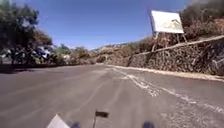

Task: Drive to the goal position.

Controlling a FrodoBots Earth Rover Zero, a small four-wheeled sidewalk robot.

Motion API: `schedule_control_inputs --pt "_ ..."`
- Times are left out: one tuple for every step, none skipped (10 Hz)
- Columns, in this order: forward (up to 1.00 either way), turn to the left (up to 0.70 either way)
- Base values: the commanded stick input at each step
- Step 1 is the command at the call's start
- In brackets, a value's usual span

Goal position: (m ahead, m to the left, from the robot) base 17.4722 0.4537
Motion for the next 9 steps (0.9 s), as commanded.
schedule_control_inputs --pt "0.70 0.00" --pt "0.70 0.00" --pt "0.70 0.00" --pt "0.70 0.00" --pt "0.70 0.00" --pt "0.70 0.00" --pt "0.70 0.00" --pt "0.70 0.00" --pt "0.70 0.00"
